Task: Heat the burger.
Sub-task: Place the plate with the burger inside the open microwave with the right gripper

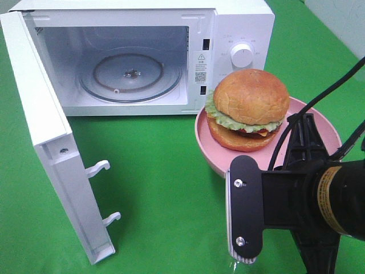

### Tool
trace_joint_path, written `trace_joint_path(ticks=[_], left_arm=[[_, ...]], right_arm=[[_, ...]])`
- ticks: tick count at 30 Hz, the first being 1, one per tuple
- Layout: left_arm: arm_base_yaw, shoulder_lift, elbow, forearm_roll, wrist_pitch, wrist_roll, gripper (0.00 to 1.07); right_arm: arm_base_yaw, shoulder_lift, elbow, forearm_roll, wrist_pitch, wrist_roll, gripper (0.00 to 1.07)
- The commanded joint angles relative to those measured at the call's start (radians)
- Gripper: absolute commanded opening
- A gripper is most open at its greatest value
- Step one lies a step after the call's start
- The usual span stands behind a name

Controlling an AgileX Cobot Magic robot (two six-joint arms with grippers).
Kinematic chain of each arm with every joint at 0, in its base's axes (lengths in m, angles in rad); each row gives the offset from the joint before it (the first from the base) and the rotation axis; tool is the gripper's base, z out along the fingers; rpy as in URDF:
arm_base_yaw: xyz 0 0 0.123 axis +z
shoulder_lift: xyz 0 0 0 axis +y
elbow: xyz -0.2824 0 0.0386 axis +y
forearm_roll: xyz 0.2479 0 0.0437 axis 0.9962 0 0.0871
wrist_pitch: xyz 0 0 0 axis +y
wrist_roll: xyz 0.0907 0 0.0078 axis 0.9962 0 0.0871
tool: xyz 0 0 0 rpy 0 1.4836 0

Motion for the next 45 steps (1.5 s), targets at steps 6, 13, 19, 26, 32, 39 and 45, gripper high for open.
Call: trace_joint_path(ticks=[6,13,19,26,32,39,45], left_arm=[[-0.006,-0.014,0.002,-0.005,-0.002,-0.005,1.00],[-0.006,-0.014,0.002,-0.005,-0.002,-0.005,1.00],[-0.006,-0.014,0.002,-0.005,-0.002,-0.005,1.00],[-0.006,-0.014,0.002,-0.005,-0.002,-0.005,1.00],[-0.006,-0.014,0.002,-0.005,-0.002,-0.005,1.00],[-0.006,-0.014,0.002,-0.005,-0.002,-0.005,1.00],[-0.006,-0.014,0.002,-0.005,-0.002,-0.005,1.00]], right_arm=[[-0.003,-0.008,0.000,-0.068,-0.088,-0.194,0.00],[-0.105,-0.008,0.000,-0.056,-0.186,-0.319,0.00],[-0.203,-0.008,0.000,-0.036,-0.264,-0.476,0.00],[-0.296,-0.008,-0.002,0.134,-0.356,-0.811,0.00],[-0.384,-0.008,-0.002,0.382,-0.439,-1.130,0.00],[-0.481,-0.008,-0.002,0.628,-0.487,-1.432,0.00],[-0.518,-0.008,-0.002,0.830,-0.510,-1.630,0.00]])
